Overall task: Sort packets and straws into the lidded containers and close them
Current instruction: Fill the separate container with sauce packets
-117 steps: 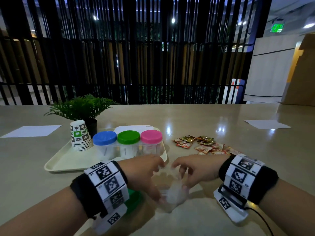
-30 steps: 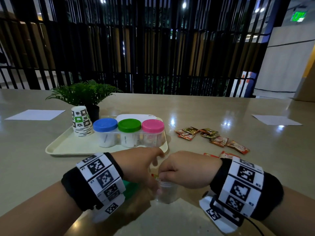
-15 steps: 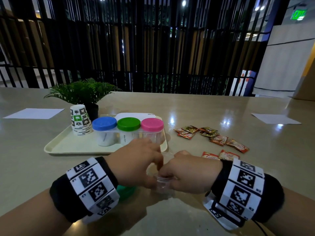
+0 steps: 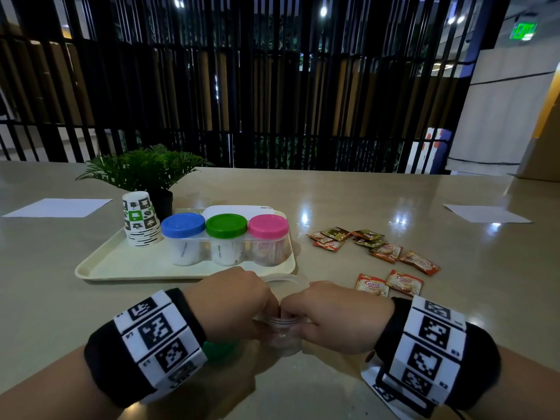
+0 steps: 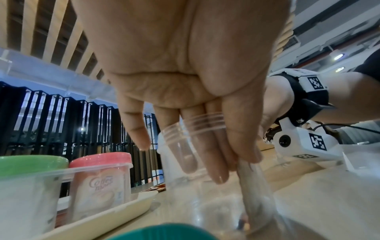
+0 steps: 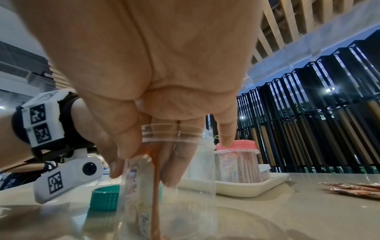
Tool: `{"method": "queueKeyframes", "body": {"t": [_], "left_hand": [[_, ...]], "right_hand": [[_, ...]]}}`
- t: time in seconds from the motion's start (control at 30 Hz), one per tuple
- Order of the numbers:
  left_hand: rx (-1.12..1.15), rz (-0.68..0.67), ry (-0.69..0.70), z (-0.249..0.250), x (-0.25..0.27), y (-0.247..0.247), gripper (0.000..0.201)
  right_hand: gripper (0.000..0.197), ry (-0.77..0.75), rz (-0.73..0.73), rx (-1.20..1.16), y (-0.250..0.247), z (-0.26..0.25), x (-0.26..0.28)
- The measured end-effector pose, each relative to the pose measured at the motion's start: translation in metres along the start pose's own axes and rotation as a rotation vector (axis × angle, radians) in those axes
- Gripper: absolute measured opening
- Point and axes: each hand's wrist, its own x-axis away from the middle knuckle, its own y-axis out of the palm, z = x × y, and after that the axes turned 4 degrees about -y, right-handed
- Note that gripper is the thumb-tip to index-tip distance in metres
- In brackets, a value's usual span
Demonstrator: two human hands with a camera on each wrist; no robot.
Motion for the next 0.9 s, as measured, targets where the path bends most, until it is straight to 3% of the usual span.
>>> {"method": "queueKeyframes", "body": {"t": [0.23, 0.37, 0.43, 0.53, 0.67, 0.73, 0.9], "left_hand": [[0.057, 0.002, 0.018, -0.002, 0.001, 0.002, 0.026], [0.062, 0.003, 0.017, -0.002, 0.001, 0.002, 0.026], [0.066, 0.002, 0.014, -0.001, 0.001, 0.002, 0.027], [0.072, -0.004, 0.011, 0.000, 0.001, 0.002, 0.027], [0.072, 0.001, 0.011, 0.000, 0.002, 0.001, 0.027], [0.065, 0.002, 0.016, 0.000, 0.001, 0.001, 0.027], [0.060, 0.000, 0.015, -0.001, 0.001, 0.002, 0.026]], "right_hand": [[0.022, -0.044, 0.017, -0.114, -0.005, 0.006, 0.004], [0.013, 0.104, 0.425, -0.389, -0.036, 0.045, 0.010], [0.008, 0.247, 0.513, -0.309, -0.048, 0.077, 0.013], [0.005, 0.498, 0.250, -0.116, -0.043, 0.127, 0.013], [0.066, 0.729, -0.181, 0.052, -0.018, 0.150, 0.011], [0.077, 0.749, -0.250, 0.042, -0.012, 0.149, 0.012], [0.081, 0.768, -0.231, 0.019, -0.010, 0.149, 0.009]]}}
